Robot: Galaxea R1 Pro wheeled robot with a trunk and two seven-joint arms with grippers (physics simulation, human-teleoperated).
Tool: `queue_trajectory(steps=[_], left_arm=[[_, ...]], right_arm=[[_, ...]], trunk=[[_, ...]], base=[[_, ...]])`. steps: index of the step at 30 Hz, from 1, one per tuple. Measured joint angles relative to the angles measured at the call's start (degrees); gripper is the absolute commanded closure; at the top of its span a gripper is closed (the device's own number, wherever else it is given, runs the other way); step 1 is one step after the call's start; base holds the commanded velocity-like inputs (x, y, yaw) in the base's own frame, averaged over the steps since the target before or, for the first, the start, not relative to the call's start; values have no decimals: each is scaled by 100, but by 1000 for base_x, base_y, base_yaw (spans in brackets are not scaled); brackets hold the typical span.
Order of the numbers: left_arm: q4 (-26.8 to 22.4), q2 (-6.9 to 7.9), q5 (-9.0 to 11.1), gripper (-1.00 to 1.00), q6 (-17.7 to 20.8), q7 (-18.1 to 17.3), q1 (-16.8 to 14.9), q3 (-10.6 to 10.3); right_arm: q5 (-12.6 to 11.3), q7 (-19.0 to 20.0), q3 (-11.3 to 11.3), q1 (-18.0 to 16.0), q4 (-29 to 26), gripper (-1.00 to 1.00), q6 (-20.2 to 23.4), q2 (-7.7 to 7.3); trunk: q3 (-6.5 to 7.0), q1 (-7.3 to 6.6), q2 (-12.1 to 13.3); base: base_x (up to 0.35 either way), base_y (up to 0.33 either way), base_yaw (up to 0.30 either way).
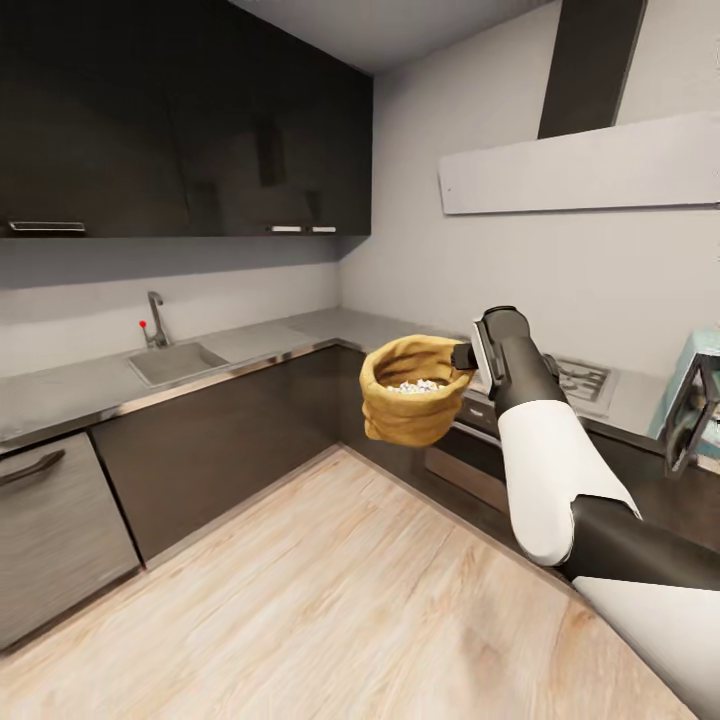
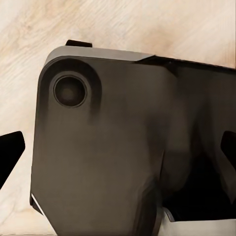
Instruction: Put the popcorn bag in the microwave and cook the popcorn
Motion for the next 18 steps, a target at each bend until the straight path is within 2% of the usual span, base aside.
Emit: queue_trajectory(steps=[18], left_arm=[[0,0,-2,-100,-9,0,-1,2]], right_arm=[[-7,0,2,0,0,100,0,-26]], trunk=[[0,0,0]], base=[[-337,0,0]])
